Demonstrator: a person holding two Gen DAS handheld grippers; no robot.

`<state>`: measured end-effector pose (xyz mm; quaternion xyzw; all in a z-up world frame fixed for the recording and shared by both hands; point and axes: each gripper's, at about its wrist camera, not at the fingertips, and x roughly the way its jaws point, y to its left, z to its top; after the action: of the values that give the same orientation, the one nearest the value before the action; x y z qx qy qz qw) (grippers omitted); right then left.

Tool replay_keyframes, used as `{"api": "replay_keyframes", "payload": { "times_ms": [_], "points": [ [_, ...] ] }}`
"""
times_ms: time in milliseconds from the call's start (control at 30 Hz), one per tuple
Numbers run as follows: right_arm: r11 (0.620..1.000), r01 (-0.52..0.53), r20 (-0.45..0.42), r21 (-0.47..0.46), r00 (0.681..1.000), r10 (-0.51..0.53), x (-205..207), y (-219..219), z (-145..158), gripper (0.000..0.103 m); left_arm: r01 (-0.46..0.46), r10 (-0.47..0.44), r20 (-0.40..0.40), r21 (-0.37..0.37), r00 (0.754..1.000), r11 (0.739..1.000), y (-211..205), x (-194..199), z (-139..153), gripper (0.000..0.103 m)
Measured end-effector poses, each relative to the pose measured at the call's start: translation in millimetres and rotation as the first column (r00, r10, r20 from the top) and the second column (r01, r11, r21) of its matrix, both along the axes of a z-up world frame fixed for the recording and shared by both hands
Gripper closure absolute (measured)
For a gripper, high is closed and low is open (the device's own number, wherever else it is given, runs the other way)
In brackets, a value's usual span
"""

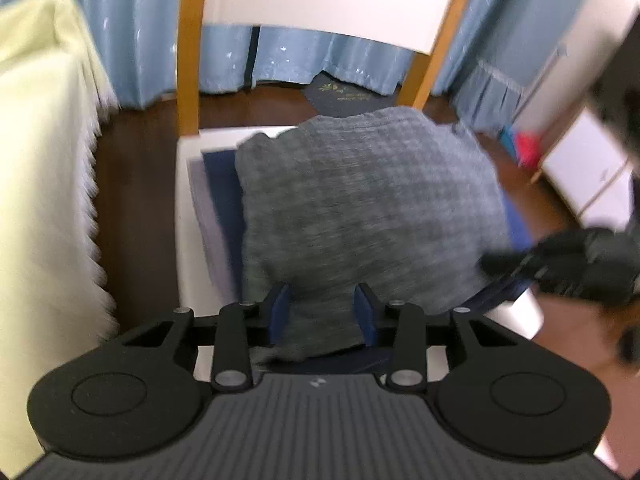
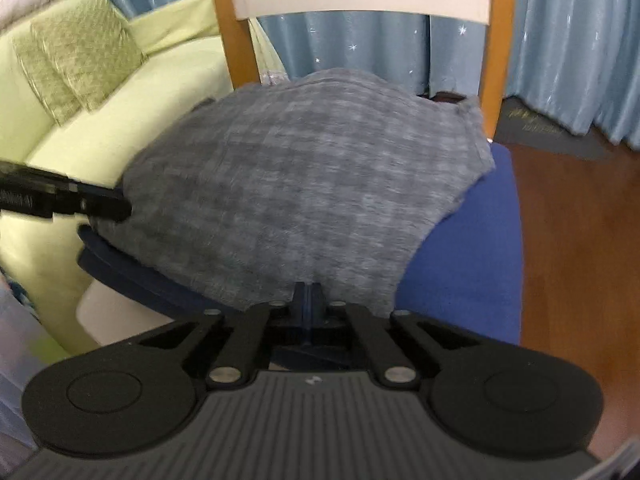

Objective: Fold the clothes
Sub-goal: 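Lower the shorts onto the navy clothes stack and open the left gripper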

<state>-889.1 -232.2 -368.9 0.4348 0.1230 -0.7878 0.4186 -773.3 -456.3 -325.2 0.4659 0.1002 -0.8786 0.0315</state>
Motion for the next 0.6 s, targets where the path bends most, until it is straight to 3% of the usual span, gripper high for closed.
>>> {"api": "replay_keyframes", "payload": {
  "times_ms": [100,233,433,600],
  "points": [
    [0.998,0.008,-0.060,0.058,0.998,-0.004,4.3,5.6,12.0,0.102,0.026,-0.025,0.028,-0.026,0.999,0.999,9.6,9.2,14.2,0.058],
    [0.997,-0.043,-0.135,0.059,0.990,0.051,14.5,8.5,27.5,0.072,0.079,-0.071,0.088,-0.092,0.994,0.993,33.0,1.6,14.9,0.053],
    [0.997,-0.045,-0.107,0.058,0.993,0.051,21.8,1.7,31.7,0.072,-0.002,0.025,0.164,-0.137,0.986,0.991,46.6,-16.5,8.3,0.049],
    [0.997,-0.043,-0.110,0.060,0.993,0.049,19.7,5.9,35.2,0.072,0.000,0.025,0.178,-0.140,0.984,0.990,48.1,-22.1,6.7,0.047]
  ]
}}
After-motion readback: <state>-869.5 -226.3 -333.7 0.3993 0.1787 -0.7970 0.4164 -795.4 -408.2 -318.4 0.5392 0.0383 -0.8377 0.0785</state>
